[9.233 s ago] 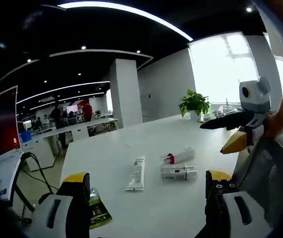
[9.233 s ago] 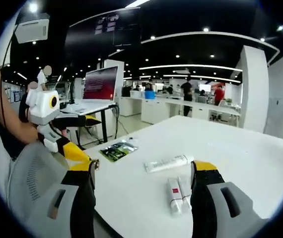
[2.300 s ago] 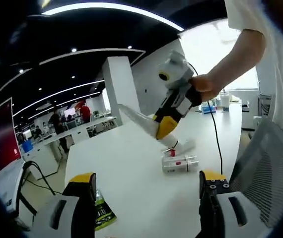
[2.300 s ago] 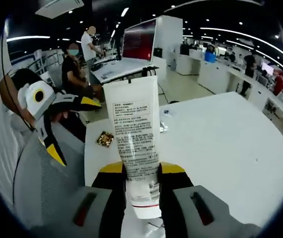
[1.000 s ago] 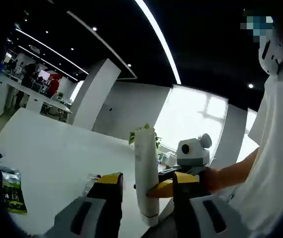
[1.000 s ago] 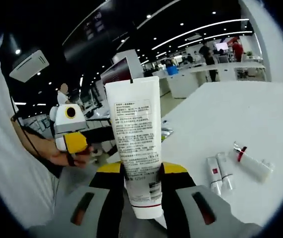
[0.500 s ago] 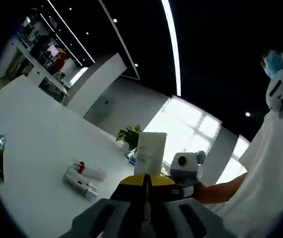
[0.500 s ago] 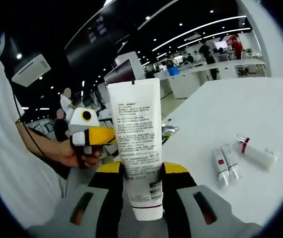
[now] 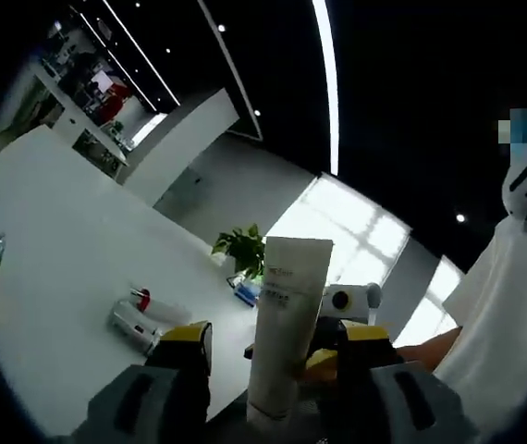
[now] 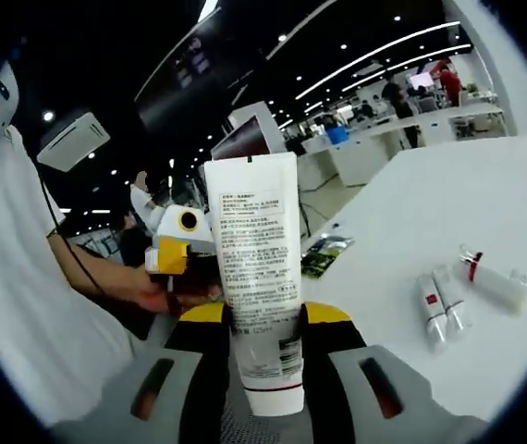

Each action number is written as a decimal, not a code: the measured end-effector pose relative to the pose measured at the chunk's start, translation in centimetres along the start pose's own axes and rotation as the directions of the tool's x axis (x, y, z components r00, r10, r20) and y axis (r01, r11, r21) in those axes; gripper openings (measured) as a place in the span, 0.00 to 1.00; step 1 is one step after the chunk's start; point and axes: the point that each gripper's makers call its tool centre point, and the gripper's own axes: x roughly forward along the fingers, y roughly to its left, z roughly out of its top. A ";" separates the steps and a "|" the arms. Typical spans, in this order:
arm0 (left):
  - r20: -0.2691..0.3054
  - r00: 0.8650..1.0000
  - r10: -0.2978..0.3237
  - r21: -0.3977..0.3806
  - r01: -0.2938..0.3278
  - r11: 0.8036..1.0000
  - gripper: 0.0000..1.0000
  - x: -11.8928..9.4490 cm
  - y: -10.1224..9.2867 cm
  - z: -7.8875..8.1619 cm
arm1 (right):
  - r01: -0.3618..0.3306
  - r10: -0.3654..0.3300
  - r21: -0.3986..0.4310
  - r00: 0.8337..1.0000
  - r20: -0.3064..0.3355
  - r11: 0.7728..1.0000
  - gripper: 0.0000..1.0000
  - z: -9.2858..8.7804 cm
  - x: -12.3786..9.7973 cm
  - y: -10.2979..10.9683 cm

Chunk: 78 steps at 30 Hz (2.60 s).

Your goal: Arrange the skincare products in the storage area until every visible bottle or jar stands upright without overlapping.

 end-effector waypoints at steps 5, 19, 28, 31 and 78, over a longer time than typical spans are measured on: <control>-0.032 0.997 -0.067 -0.023 0.067 0.998 0.70 0.4 -1.0 -0.8 | -0.086 0.086 0.005 0.996 -0.020 0.996 0.25 -0.2 0.5 1.2; -0.059 0.976 -0.210 -0.067 0.206 0.976 0.38 -0.2 -3.6 -1.2 | -0.264 0.271 0.088 0.959 -0.080 0.960 0.25 -0.5 1.8 3.5; -0.036 0.997 -0.068 -0.057 0.066 0.996 0.35 -0.4 -1.4 -0.5 | -0.234 0.249 0.143 0.963 -0.100 0.962 0.28 -0.5 3.5 3.2; -0.040 0.999 0.030 -0.039 -0.032 0.999 0.34 -0.6 0.3 -0.5 | -0.162 0.166 0.036 0.974 -0.157 0.986 0.30 -1.3 4.5 2.2; 0.067 0.996 0.051 -0.019 -0.050 0.999 0.27 -0.9 1.0 1.7 | -0.142 0.152 0.122 0.985 -0.078 0.982 0.11 0.5 2.8 0.6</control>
